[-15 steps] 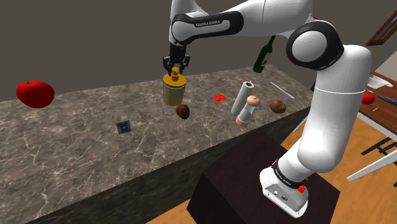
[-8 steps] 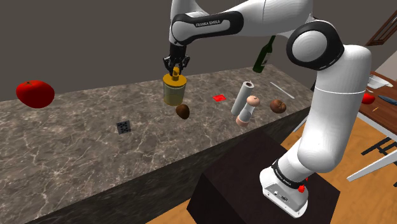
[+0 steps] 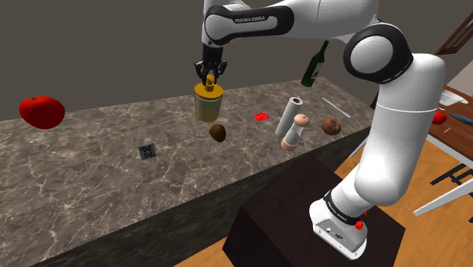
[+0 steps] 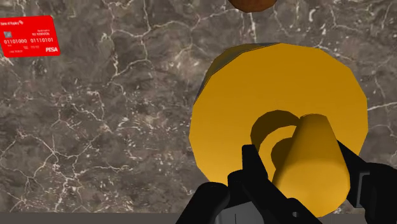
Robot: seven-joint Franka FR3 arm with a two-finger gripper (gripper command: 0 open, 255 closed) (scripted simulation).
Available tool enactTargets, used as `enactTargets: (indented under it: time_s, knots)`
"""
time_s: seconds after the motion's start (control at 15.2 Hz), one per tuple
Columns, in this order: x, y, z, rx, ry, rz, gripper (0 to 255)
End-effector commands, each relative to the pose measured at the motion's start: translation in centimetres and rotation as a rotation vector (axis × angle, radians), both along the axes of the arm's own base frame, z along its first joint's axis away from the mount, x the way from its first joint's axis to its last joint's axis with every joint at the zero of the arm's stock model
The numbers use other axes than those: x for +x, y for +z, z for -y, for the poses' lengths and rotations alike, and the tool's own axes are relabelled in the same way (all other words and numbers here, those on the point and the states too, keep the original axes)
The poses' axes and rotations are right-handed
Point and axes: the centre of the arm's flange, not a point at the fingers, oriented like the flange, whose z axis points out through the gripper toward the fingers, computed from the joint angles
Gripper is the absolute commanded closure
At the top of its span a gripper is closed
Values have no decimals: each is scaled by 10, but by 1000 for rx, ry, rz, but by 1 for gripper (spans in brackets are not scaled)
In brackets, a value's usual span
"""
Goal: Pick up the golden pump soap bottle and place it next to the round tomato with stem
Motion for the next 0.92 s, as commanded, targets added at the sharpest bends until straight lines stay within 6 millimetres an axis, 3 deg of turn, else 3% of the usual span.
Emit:
enactTargets:
  time_s: [0.0, 0.86]
  knots:
    - [0, 10, 0, 0, 0, 0, 255]
    - [0, 79, 0, 0, 0, 0, 255]
